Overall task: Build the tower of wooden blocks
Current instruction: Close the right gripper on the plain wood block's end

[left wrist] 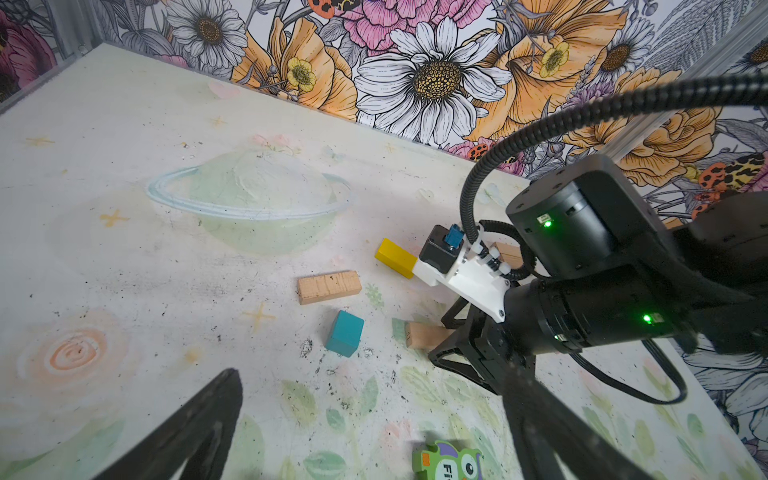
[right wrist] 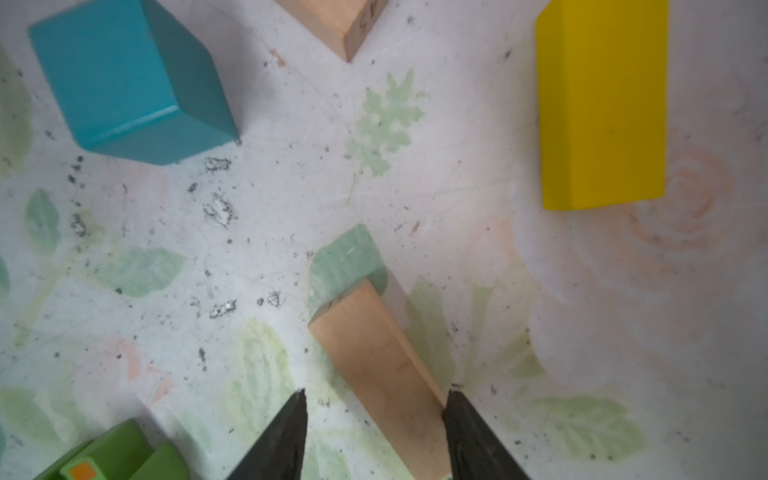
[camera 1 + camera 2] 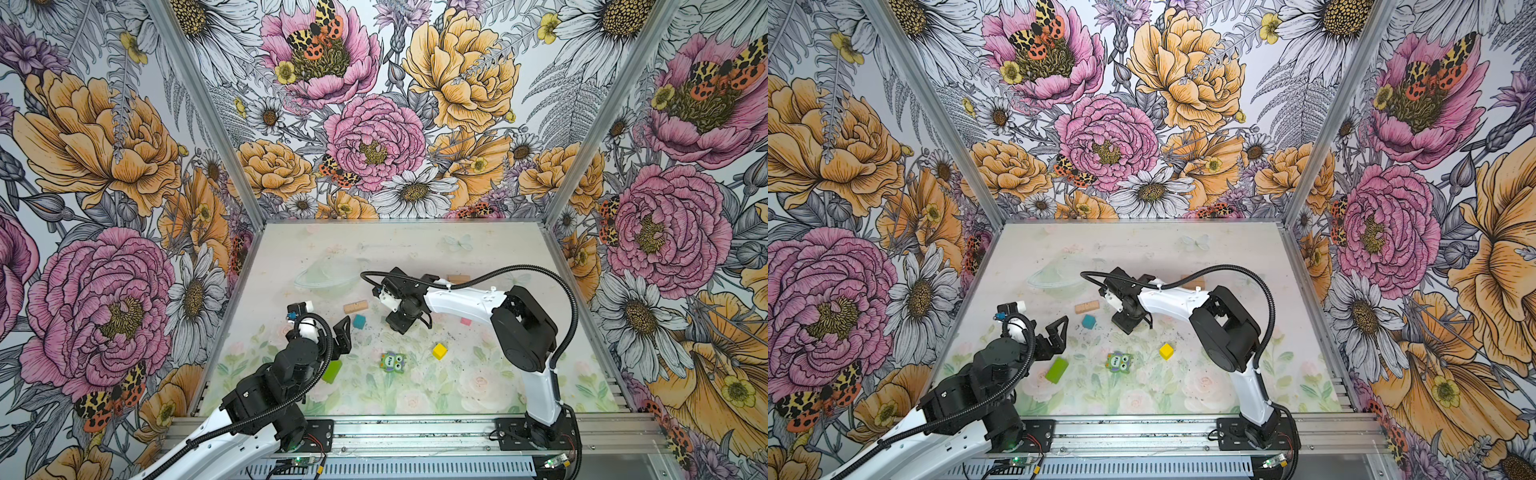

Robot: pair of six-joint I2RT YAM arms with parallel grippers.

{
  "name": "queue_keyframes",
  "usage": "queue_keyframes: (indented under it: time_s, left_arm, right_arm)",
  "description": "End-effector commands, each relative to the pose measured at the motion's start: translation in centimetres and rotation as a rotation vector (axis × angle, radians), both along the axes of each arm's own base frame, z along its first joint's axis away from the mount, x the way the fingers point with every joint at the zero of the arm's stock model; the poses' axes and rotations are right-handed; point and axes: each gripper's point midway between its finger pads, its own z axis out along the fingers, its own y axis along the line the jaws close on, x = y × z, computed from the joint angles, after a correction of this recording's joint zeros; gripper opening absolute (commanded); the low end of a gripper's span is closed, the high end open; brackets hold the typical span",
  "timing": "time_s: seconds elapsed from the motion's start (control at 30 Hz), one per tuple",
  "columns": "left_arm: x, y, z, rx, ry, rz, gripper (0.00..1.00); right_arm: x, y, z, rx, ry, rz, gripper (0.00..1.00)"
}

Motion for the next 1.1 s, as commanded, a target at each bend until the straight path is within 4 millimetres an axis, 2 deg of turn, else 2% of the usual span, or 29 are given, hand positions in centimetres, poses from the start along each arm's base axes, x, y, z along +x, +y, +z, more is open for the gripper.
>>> queue_keyframes:
  time_s: [0.0, 0.3, 0.6, 0.73, 1.03, 1.07]
  left_arm:
    - [-0.2, -0.1, 0.6, -0.013, -0.010, -0.017, 0.99]
    - [-0.2, 0.0, 0.4, -0.015, -0.011, -0.012, 0.99]
    - [-0.3, 0.0, 0.3, -0.018, -0.011, -0.017, 0.99]
    - [-0.3, -0.1, 0.2, -0.020, -0.011, -0.022, 0.99]
    - [-0.2, 0.2, 0.4, -0.018, -0.014, -0.011, 0.99]
    - [-0.2, 0.1, 0.4, -0.018, -0.014, -0.013, 0.99]
  right_arm:
    - [0.9, 0.6, 0.0, 0.000, -0.020, 0.010, 0.56]
    - [0.6, 0.8, 1.5, 0.037, -0.028, 0.028, 0.57]
    - [1.0, 0.9, 1.9, 0.045, -0.037, 0.037, 0.58]
    - [1.5, 0.6, 1.6, 0.041, -0.036, 0.028, 0.58]
    - [1.0, 1.0, 1.0, 0.052, -0.004, 0.050, 0.58]
    - [1.8, 0.2, 0.8, 0.053, 0.003, 0.026, 0.58]
